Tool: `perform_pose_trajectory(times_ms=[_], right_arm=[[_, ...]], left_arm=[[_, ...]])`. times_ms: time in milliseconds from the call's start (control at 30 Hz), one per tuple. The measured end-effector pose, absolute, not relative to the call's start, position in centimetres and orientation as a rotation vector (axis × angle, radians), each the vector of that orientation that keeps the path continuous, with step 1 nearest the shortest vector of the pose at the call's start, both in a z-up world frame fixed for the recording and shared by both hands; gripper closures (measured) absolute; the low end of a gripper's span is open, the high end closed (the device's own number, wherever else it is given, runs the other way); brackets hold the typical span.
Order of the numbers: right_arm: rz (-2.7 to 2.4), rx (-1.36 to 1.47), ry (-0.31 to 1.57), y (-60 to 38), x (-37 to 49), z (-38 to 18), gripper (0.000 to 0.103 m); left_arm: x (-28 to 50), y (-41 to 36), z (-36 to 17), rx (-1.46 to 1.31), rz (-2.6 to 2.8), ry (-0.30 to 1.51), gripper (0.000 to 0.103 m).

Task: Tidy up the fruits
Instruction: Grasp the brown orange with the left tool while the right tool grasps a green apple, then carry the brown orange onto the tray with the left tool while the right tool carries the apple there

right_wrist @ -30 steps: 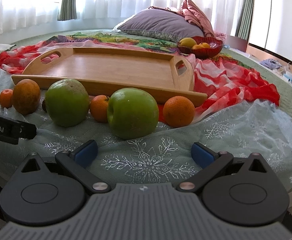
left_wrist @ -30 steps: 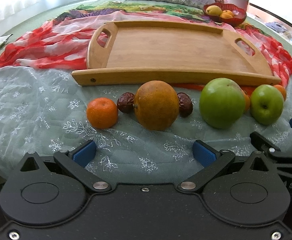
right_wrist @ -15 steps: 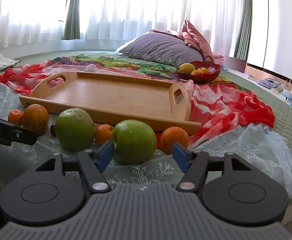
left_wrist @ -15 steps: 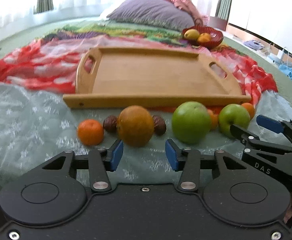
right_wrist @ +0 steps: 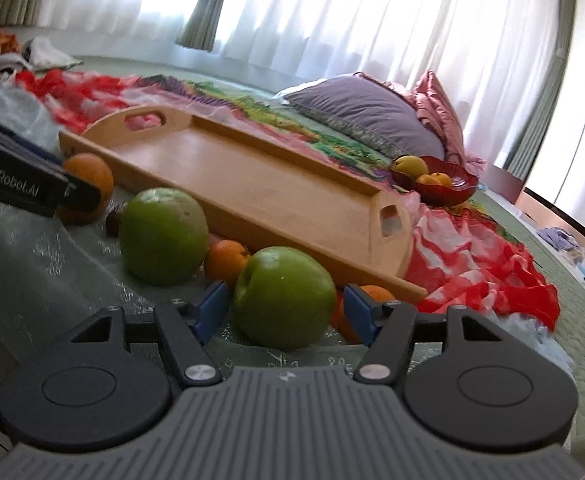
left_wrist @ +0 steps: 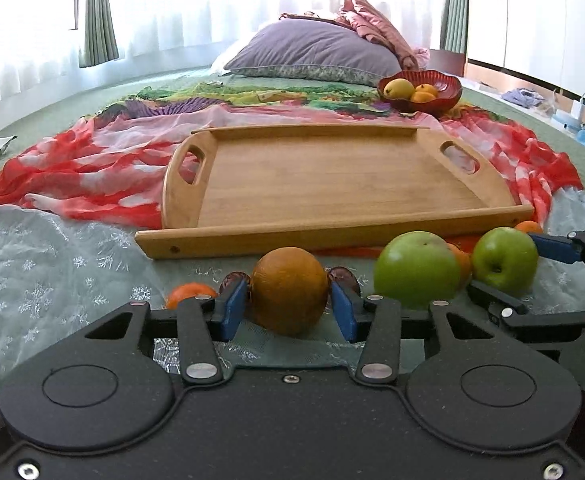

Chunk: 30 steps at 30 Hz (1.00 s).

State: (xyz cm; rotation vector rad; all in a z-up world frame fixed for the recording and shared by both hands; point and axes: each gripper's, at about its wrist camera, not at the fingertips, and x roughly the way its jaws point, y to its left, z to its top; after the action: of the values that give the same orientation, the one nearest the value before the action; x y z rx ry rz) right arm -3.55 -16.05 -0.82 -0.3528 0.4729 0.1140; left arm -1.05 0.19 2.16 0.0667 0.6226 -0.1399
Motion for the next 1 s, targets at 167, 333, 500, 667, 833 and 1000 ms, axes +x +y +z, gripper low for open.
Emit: perform_pose_trajectory(times_ms=[167,333,500,667,833,1000], right_arm=[[0.127,-0.357,0.485,-15.9,-3.0,-1.3,0.028],[0.136,-0.339,0.486,-16.2,-2.7,-1.4,0.028],[0.143,-0.340,0.480,-16.3,-2.5,-1.6,0.027],[0.127,-0.307,0.443,-16.5,-2.4,-1.7,0.042],[0.092,-0.212,0.388,-17.0,-2.4,-1.5,0.043],[0.080,-0.171,0.322,-17.6,-2.3,0.1,0.043]], left_arm=[[-0.1,0.5,1.1,0.049,-0.149,0.647,0.058],[0.7,1.0,-0.2,0.003,-0.161,0.661,0.059],[0.7,0.5,-0.4,0.019,-0.158,0.637,0.059],[0.3,0.1,-0.1,0.023,-0.139,0.609,0.061],[0.2,0.1,1.2,0.030,-0.145,0.566,0.061],[1.6,0.4,2.7,0.015,-0.151,0.556,0.061]])
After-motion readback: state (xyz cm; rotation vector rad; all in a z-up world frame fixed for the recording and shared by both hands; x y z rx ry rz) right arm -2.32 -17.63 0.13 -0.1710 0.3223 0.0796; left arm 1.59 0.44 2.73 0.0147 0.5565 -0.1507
